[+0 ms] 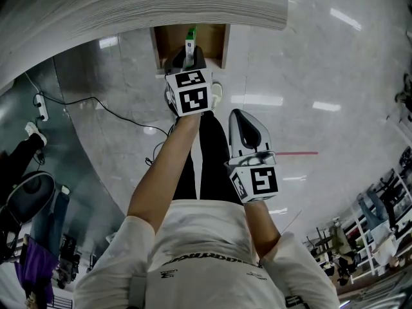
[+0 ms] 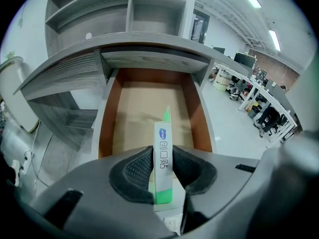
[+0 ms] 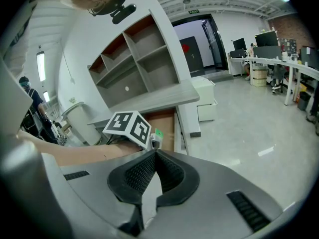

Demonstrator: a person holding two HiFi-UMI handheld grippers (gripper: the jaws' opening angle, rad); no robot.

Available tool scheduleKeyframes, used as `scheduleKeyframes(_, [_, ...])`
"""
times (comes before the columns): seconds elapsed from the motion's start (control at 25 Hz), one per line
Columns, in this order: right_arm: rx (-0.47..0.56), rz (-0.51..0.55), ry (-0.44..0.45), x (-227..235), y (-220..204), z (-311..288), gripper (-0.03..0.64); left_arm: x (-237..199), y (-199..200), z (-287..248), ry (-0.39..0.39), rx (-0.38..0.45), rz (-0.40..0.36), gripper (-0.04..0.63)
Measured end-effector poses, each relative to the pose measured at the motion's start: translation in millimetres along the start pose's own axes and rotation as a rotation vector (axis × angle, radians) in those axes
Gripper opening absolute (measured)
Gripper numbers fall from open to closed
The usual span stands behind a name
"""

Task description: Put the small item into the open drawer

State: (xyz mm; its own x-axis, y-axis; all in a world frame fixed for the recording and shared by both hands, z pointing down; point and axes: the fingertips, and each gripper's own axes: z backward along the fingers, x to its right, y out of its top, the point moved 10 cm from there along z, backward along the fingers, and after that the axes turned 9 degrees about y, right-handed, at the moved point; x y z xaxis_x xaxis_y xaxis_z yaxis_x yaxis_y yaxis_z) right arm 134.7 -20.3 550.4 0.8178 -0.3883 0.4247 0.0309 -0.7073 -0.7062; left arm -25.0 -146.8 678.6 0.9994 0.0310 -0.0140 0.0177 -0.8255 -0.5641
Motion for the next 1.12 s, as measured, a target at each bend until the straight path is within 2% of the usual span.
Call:
scheduleKeyframes(0.12, [0.001,0.001,-0.004,-1,1,1,0.029,0,0,1,-0.004,0.003,0.006,0.129])
scheduleKeyframes(0.68, [0.035,0.015,-0.026,-10,4,11,0.029,-3,7,21,-0.014,0.045,-0.008,0.143])
scheduleKeyframes(1.12, [0.094,0.054,-0.049,-41,10,39,0.029,-6,24,87,-0.080,0.126,-0.052,0.141])
